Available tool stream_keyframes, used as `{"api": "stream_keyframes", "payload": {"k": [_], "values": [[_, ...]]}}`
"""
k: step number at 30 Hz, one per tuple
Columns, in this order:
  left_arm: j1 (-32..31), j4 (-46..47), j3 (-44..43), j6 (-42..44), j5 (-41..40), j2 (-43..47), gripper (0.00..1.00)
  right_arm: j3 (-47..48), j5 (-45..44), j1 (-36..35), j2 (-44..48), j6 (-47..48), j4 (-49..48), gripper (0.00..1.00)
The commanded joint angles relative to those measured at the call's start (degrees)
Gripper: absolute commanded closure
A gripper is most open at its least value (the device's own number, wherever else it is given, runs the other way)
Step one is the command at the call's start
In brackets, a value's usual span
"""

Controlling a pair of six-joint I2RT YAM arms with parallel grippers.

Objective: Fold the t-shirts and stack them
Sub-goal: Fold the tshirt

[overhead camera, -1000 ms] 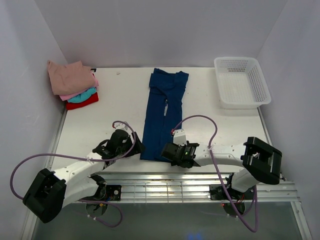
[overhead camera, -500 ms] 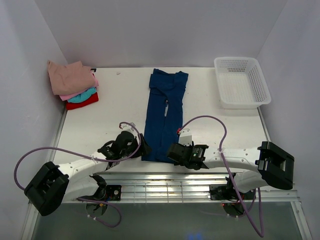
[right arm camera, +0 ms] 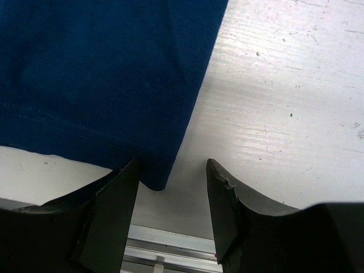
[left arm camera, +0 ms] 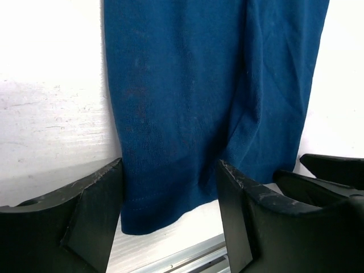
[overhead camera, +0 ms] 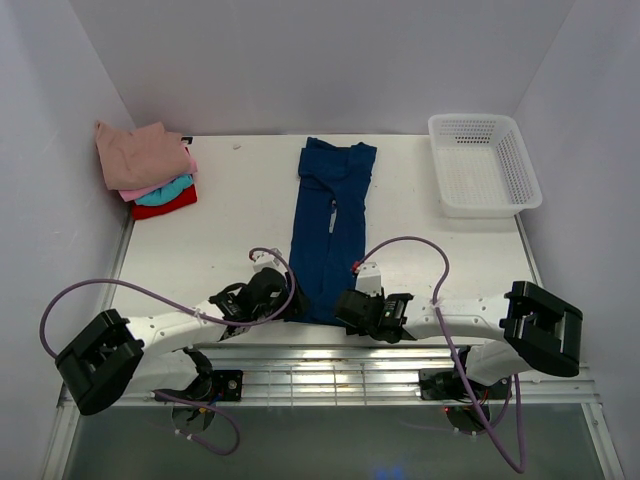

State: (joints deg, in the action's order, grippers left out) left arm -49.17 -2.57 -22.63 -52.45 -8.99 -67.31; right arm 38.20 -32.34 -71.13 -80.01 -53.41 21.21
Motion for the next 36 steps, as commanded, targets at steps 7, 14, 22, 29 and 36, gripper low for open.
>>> {"api": "stream_keyframes", "payload": {"k": [7, 14, 22, 29, 36], "values": [[-2.6, -14.7, 0.0, -2.6, -6.0, -0.9, 0.30, -0.1, 1.4, -0.5, -1.5, 0.6, -5.3, 0.46], [-3.2, -16.1, -0.1, -3.3, -7.0, -1.9, 0.47, 0.3, 1.6, -0.4, -2.8, 0.8, -5.6, 0.55], [-4.3, -16.2, -1.5, -3.1, -7.8, -6.3, 0.86, 0.5, 2.3, -0.4, -3.9, 1.0, -5.8, 0.73], [-8.1, -17.3, -3.6, -3.8, -10.0, -9.1, 1.00, 0.7, 2.5, -0.8, -2.0, 0.1, -2.8, 0.92], [-8.9, -22.8, -11.4, -4.1, -15.7, -7.5, 1.00, 4.4, -2.3, -0.2, 1.5, 1.3, 0.9, 0.92]]}}
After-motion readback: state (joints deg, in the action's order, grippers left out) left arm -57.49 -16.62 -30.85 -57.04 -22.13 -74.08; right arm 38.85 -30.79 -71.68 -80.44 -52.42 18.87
